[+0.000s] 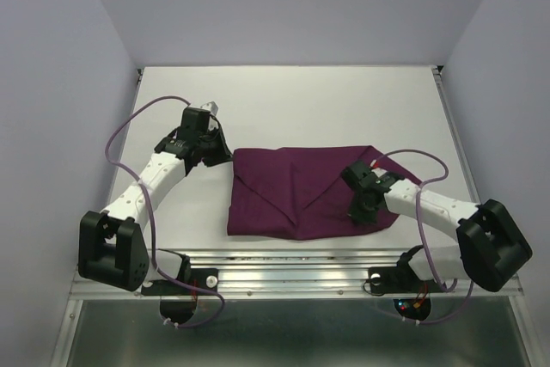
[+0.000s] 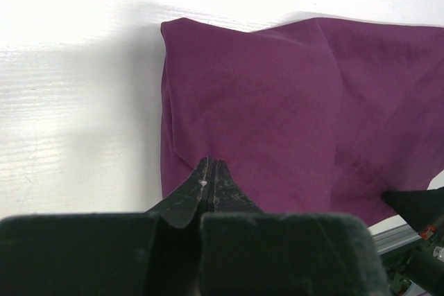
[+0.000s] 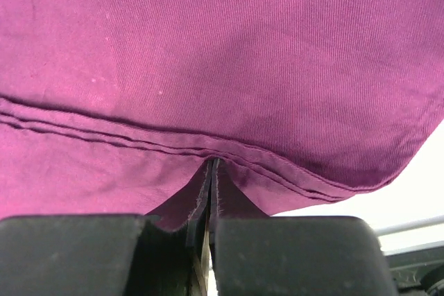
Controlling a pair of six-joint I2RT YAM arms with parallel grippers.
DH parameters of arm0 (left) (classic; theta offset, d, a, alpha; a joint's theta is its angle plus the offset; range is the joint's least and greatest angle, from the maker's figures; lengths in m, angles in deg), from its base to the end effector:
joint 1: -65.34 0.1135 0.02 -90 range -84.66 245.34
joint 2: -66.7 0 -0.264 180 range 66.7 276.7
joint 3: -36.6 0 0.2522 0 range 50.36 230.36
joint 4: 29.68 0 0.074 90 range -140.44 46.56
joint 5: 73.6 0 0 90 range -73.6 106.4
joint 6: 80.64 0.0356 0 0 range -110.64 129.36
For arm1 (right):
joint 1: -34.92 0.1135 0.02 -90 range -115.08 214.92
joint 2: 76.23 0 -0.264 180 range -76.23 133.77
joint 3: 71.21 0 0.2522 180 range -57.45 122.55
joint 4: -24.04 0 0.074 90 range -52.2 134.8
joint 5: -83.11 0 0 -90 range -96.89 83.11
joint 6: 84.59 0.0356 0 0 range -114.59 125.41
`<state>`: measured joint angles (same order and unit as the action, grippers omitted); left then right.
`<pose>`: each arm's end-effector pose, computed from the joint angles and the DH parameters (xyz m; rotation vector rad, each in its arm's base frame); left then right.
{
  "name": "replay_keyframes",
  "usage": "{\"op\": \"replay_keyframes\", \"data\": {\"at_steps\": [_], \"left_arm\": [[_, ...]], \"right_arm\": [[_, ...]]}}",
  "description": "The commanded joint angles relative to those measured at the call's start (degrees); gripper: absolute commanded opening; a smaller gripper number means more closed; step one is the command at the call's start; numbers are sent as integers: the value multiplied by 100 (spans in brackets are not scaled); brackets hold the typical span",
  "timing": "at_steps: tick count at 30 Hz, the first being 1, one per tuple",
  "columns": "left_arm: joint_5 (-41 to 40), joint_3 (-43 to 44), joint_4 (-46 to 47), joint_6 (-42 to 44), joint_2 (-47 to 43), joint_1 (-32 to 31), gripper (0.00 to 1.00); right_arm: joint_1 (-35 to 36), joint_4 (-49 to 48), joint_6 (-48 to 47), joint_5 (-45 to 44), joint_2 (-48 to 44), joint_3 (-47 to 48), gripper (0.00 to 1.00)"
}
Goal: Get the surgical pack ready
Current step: Pack the surgical kit at the center of the board.
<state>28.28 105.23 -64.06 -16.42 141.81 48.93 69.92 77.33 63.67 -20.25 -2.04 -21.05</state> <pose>0.2714 -0.0876 0.2690 -0.0802 2.3421 -0.6124 0.1704 0.1093 0.1588 0.6047 2.7559 0.0010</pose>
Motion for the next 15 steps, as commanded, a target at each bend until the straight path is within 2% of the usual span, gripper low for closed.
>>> {"op": "replay_keyframes", "data": {"at_steps": [1, 3, 7, 10, 13, 15], "left_arm": [[-133, 6, -100, 108, -321, 14, 0], [-186, 15, -117, 126, -357, 14, 0], [-133, -46, -22, 91, -322, 14, 0], [-220, -117, 32, 29, -182, 23, 0], [-896, -117, -56, -49, 108, 111, 0], [-968, -143, -74, -111, 327, 233, 0]], "right_arm": [[94, 195, 195, -712, 115, -133, 1], [94, 283, 151, -633, -551, -212, 1], [94, 643, 352, -510, -1108, -256, 1], [147, 565, 467, -220, -1074, -414, 1], [208, 337, 607, -70, -986, -581, 1], [209, 196, 634, -87, -811, -713, 1]]}}
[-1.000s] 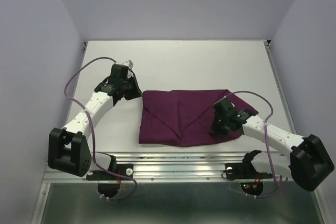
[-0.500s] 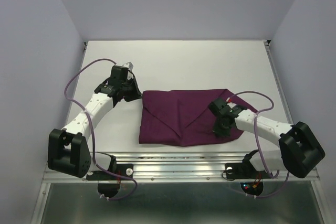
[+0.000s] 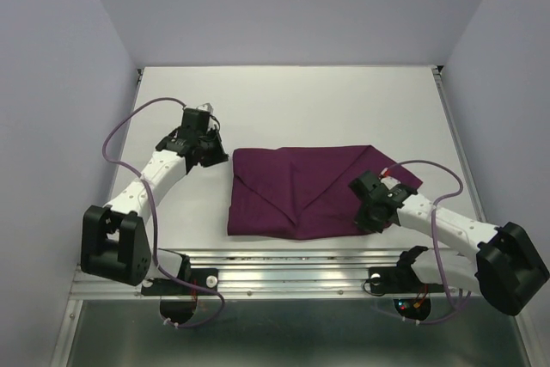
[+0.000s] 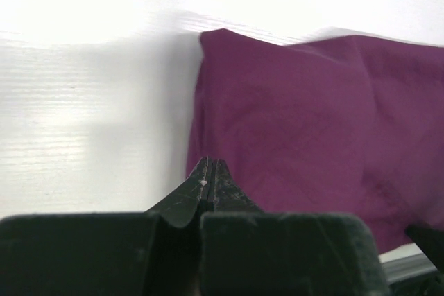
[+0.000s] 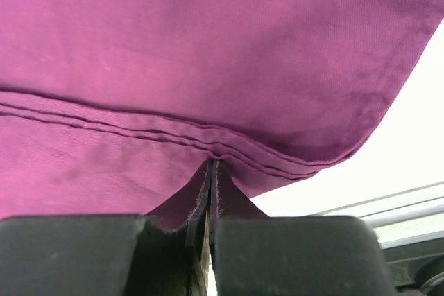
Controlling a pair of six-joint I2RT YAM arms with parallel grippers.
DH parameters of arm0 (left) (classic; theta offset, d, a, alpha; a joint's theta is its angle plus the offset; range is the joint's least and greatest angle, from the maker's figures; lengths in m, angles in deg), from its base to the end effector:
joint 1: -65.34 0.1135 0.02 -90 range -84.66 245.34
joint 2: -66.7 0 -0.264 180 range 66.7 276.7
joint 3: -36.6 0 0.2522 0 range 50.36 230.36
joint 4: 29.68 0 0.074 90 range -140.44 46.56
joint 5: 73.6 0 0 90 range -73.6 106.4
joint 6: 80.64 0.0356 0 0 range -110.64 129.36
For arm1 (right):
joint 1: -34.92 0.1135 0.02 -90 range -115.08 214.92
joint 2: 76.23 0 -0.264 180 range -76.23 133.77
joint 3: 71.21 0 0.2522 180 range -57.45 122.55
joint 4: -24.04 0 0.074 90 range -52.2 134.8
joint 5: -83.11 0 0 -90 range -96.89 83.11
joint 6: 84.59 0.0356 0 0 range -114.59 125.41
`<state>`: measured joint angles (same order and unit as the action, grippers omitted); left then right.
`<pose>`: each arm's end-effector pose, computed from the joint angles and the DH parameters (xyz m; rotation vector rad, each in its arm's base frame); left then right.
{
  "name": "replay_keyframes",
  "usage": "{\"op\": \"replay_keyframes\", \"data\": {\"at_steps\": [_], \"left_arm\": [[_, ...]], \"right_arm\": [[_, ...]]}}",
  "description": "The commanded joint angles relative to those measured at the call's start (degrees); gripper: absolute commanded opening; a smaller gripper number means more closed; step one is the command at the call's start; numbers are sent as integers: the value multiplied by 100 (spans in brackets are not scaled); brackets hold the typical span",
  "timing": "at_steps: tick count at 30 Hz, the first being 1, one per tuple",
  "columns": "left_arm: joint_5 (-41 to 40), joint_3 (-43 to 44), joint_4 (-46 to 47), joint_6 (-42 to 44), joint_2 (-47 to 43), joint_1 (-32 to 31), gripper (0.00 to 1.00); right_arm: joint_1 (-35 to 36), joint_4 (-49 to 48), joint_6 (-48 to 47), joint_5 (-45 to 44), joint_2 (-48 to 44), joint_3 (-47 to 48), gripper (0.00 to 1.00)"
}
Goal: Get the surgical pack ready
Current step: Pack the surgical kit at the center of the board.
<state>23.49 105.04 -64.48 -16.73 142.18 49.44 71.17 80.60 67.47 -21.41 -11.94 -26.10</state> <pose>0.2734 -0.0825 0.2652 -0.1438 2.3456 -0.5120 0.1427 0.0936 0.1634 0.6661 2.7081 0.0315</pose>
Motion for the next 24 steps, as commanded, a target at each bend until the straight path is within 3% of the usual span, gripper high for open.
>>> {"op": "replay_keyframes", "data": {"at_steps": [1, 5, 13, 18, 24], "left_arm": [[-498, -185, 29, -98, 326, 262, 0], [-279, -422, 310, -204, 432, 289, 0], [-568, -563, 267, -362, 406, 289, 0], [-542, -765, 469, -713, 598, 289, 0], [-446, -941, 679, -872, 810, 289, 0]], "right_arm": [[84, -263, 254, 20, 258, -243, 1], [84, -343, 272, -112, 654, -227, 1], [84, -606, -466, -69, -137, 511, 1], [382, -1404, -739, 493, 609, 1144, 1], [963, -1836, -906, 407, 1910, 2190, 1]]}}
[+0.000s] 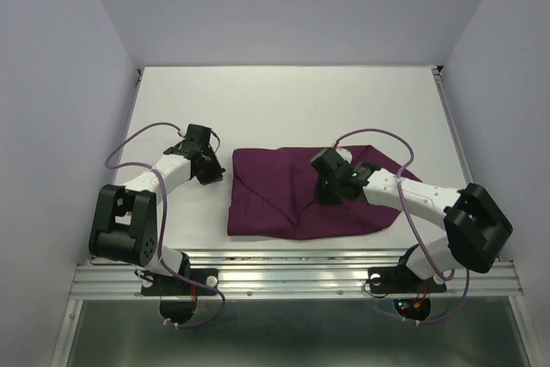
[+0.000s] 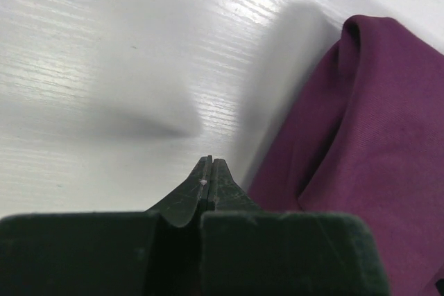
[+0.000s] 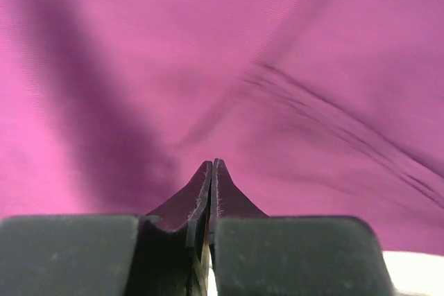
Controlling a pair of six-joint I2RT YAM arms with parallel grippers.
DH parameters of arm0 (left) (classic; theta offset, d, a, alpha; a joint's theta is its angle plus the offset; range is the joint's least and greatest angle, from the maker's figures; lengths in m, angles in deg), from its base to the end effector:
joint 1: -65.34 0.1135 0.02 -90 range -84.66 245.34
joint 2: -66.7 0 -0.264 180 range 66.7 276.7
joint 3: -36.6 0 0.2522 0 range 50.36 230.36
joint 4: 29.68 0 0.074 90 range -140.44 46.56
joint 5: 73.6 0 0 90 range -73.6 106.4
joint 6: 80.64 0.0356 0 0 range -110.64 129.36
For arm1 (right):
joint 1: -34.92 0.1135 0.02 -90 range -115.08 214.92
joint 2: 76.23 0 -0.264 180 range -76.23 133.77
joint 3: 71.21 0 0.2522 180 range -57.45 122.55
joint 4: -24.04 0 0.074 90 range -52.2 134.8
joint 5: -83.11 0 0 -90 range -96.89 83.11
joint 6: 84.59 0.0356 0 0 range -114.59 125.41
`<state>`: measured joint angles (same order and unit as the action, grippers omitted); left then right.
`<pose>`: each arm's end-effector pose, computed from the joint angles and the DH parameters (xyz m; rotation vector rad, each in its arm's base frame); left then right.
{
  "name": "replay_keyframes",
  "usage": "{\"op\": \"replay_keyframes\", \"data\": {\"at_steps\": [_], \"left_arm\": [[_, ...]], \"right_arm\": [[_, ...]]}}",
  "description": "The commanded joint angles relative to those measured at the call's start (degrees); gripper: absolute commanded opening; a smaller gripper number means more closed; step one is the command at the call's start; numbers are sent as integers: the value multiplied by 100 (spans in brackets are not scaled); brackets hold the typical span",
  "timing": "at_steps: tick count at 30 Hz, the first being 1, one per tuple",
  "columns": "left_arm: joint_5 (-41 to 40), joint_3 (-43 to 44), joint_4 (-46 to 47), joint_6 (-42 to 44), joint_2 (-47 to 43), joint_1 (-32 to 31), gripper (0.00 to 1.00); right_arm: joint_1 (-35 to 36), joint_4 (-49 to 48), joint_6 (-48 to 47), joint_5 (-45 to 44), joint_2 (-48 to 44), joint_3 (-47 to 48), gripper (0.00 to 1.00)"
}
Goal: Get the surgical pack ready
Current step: Pack the surgical kit at the center of the board.
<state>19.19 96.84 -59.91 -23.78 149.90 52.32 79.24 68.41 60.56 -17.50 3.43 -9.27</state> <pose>0.2788 -0.0663 0.1895 -0.4237 2.5062 -0.3885 0.1934 0.1797 0.2001 0.3130 2.6497 0.3457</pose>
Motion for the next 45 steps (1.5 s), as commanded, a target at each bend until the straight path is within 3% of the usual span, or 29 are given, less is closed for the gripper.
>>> {"op": "replay_keyframes", "data": {"at_steps": [1, 4, 13, 21, 32, 45], "left_arm": [[11, -148, 258, -166, 56, 1, 0], [73, -157, 276, -140, 118, 1, 0], [91, -42, 249, -25, 100, 1, 0], [152, -60, 232, -43, 21, 10, 0], [249, -104, 302, -78, -23, 1, 0], [240, -104, 302, -78, -5, 1, 0]], "right_arm": [[156, -626, -233, -46, 506, 638, 1], [156, -627, -426, -415, 998, 1253, 1], [-300, -705, -1024, -258, 2324, 2668, 1], [-353, -829, -1059, -196, 3151, 3091, 1], [-713, -864, -1191, -328, 2511, 2767, 1], [-766, -1268, -1270, 314, 2880, 2081, 1]]}}
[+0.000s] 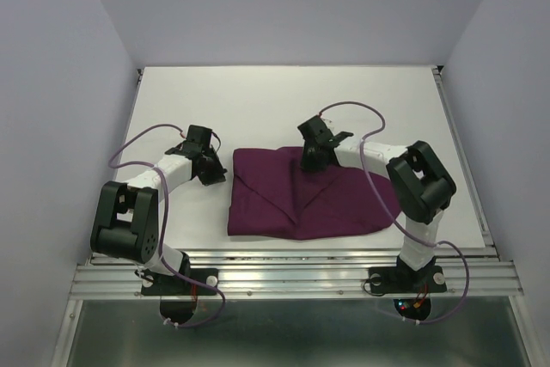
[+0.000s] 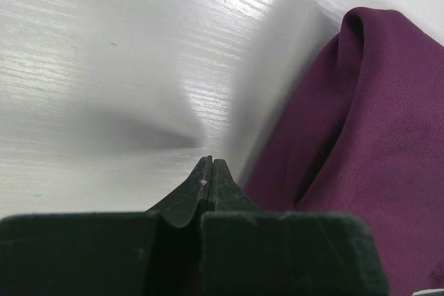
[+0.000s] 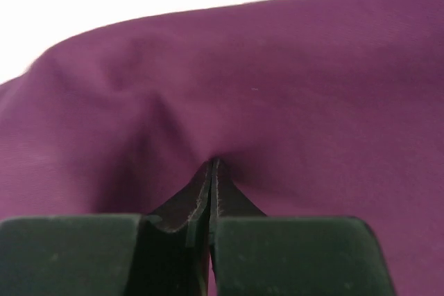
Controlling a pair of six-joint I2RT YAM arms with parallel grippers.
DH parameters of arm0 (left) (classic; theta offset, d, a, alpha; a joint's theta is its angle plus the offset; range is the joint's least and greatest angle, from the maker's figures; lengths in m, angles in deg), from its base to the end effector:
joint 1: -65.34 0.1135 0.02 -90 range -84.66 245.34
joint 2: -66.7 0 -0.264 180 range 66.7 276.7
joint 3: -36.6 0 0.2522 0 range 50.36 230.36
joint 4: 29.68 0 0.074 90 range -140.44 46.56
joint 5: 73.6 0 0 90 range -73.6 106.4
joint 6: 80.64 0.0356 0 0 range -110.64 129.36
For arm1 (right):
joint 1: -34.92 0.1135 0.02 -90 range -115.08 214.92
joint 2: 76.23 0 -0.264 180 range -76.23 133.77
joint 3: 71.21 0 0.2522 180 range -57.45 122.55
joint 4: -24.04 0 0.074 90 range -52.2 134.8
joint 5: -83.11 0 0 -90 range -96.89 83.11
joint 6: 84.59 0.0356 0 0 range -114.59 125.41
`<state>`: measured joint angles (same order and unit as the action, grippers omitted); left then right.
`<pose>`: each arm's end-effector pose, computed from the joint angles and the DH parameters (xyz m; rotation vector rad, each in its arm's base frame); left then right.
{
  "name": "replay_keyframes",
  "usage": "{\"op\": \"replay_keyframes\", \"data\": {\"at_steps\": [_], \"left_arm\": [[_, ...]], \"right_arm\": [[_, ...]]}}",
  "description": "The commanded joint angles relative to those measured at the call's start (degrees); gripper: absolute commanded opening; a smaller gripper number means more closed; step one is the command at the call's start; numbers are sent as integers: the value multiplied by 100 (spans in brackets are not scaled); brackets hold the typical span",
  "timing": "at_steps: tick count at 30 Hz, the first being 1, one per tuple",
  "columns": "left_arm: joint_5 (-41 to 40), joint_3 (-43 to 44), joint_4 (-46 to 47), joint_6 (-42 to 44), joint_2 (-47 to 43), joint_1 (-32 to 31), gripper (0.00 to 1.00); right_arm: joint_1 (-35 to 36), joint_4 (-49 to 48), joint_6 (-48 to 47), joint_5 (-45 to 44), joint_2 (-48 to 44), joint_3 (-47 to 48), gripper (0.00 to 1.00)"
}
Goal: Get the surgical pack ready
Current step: Pack the surgical kit at the center of the board.
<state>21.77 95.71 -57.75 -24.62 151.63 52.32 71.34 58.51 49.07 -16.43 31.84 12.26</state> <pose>0.2800 -0.0682 0.1782 -0.4279 2.5288 -0.4436 0.3151 0.2252 0.1659 0.2248 2.5993 0.2976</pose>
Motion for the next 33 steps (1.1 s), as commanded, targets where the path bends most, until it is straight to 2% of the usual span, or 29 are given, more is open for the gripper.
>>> {"op": "replay_keyframes", "data": {"at_steps": [1, 6, 14, 19, 25, 29, 33], "left_arm": [[-18, 10, 68, 5, -195, 1, 0], [-44, 18, -2, 14, -327, 1, 0], [-115, 27, -283, 58, -749, 1, 0], [-307, 27, -485, 93, -977, 1, 0], [-291, -200, -381, 32, -934, 1, 0], [-238, -411, -204, -39, -837, 1, 0], [-141, -596, -55, -109, -793, 1, 0]], "right_arm": [[23, -278, -130, 207, -31, -159, 1], [23, -287, -357, 119, -918, -695, 1], [786, 65, -130, 259, -2114, -1670, 1], [1603, -23, 528, 462, -2116, -2232, 1], [1851, -225, 767, 594, -1685, -2357, 1], [1851, 196, 767, -27, -1692, -2094, 1], [1597, 285, 802, -645, -2377, -2242, 1]]}}
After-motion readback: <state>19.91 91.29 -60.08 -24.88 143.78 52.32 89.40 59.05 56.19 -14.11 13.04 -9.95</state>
